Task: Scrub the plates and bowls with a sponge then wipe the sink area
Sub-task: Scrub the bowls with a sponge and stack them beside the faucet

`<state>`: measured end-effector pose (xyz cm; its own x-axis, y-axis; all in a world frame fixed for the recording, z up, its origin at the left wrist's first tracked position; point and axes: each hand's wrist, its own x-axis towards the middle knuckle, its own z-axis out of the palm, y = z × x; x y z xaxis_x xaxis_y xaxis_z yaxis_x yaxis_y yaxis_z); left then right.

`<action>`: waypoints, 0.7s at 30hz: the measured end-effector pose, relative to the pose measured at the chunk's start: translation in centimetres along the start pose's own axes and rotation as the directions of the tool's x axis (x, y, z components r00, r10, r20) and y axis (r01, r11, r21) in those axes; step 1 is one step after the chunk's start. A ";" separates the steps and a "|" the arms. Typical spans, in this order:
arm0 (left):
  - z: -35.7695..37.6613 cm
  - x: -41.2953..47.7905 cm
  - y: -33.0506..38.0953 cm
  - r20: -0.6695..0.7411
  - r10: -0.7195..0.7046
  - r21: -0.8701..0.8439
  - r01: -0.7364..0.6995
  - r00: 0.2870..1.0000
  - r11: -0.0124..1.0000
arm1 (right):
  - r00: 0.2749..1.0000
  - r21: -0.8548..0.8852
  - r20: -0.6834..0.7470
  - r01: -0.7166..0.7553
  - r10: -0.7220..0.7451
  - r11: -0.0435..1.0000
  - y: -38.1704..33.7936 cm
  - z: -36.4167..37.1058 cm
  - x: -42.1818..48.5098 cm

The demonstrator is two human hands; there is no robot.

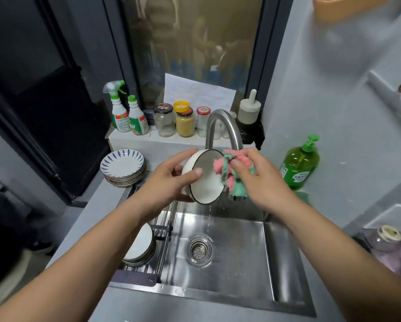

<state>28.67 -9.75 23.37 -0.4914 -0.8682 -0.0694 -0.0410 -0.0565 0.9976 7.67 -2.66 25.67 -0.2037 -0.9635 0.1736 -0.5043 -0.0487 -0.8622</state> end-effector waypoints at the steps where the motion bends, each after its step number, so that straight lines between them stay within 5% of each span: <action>1: 0.2 -0.1 0.1 -0.004 0.001 0.000 -0.001 1.000 1.000 | 1.000 -0.036 -0.008 0.000 -0.001 0.999 0.2 0.0 0.2; 5: 0.6 -0.4 0.6 -0.005 -0.003 -0.013 0.003 1.000 1.000 | 0.995 -0.100 -0.070 0.066 -0.074 0.993 1.1 0.7 0.9; 10: 0.2 -0.1 1.5 -0.018 0.054 -0.001 -0.054 0.998 0.999 | 0.869 -0.391 -0.178 0.368 -0.462 0.843 0.3 2.5 1.3; 21: -2.0 0.3 3.5 -0.020 0.182 0.236 -0.172 0.983 0.956 | 0.889 -0.348 -0.299 0.238 -0.348 0.907 -1.5 2.3 2.5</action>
<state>30.14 -11.21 26.82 -0.4728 -0.8738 0.1137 -0.1594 0.2117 0.9642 9.82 -5.59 26.30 -0.2568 -0.7604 0.5965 -0.7977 -0.1816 -0.5750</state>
